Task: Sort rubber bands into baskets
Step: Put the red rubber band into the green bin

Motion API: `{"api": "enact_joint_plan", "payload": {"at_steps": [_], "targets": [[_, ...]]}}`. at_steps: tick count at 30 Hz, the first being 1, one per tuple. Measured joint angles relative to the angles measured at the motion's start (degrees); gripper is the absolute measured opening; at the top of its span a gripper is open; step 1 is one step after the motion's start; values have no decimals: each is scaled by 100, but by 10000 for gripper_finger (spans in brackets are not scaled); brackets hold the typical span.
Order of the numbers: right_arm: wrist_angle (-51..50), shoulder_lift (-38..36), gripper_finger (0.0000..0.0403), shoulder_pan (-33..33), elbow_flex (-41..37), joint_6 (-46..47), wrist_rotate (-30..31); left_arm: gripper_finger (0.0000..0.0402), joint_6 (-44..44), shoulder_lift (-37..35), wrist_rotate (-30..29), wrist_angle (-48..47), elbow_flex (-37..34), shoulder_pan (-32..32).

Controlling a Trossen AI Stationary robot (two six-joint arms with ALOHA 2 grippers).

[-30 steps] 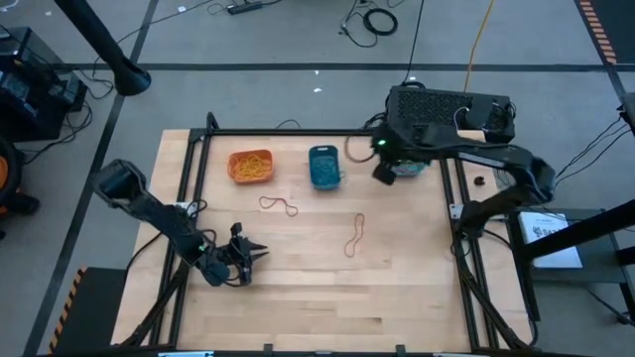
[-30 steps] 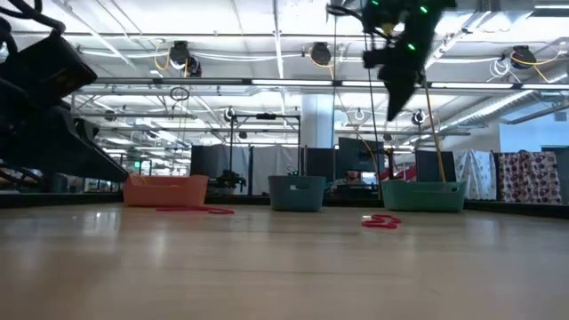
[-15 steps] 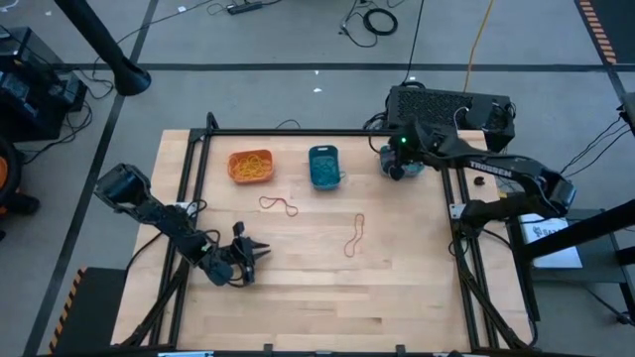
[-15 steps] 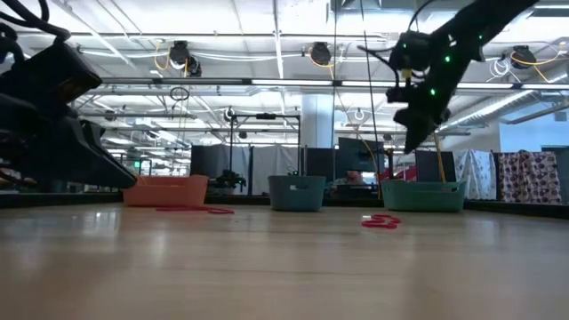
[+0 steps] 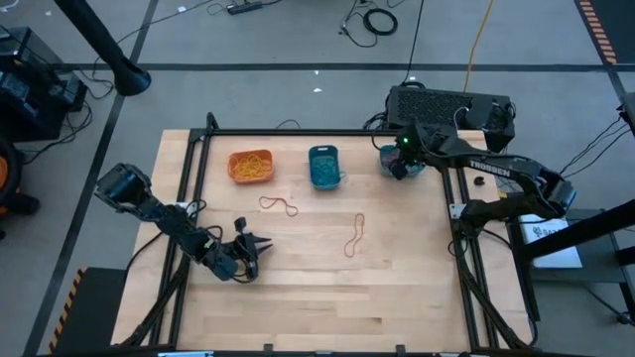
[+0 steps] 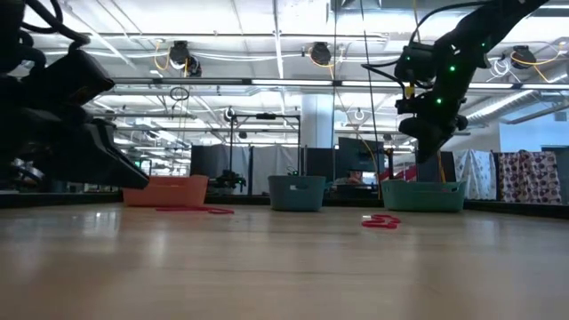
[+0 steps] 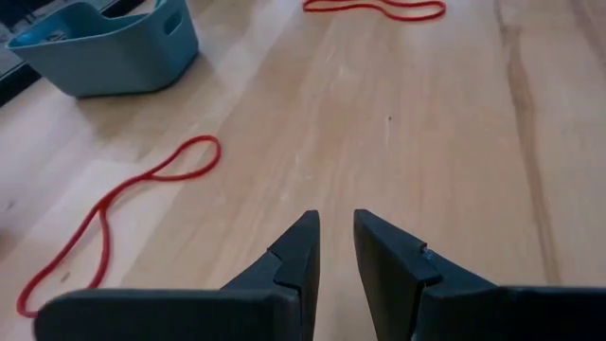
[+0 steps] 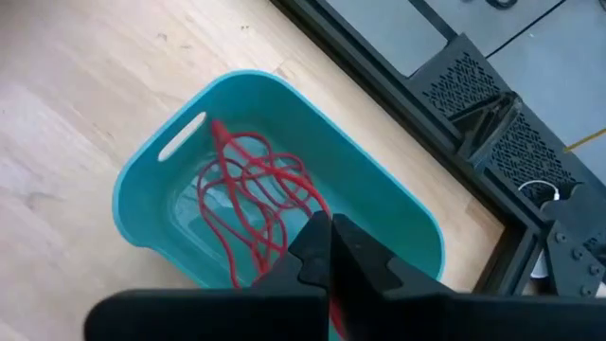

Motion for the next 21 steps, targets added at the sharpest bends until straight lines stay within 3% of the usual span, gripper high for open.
{"api": "enact_joint_plan", "payload": {"at_steps": [6, 15, 17, 21], "targets": [[52, 0, 12, -1, 0, 81, 15, 77, 155, 0, 91, 104, 1, 102], [113, 0, 81, 3, 0, 166, -18, 77, 280, 0, 316, 88, 0, 100], [264, 0, 91, 40, 0, 377, -388, 77, 297, 0, 394, 86, 0, 97], [897, 0, 100, 394, 0, 463, -1763, 77, 306, 0, 565, 83, 0, 97]]}}
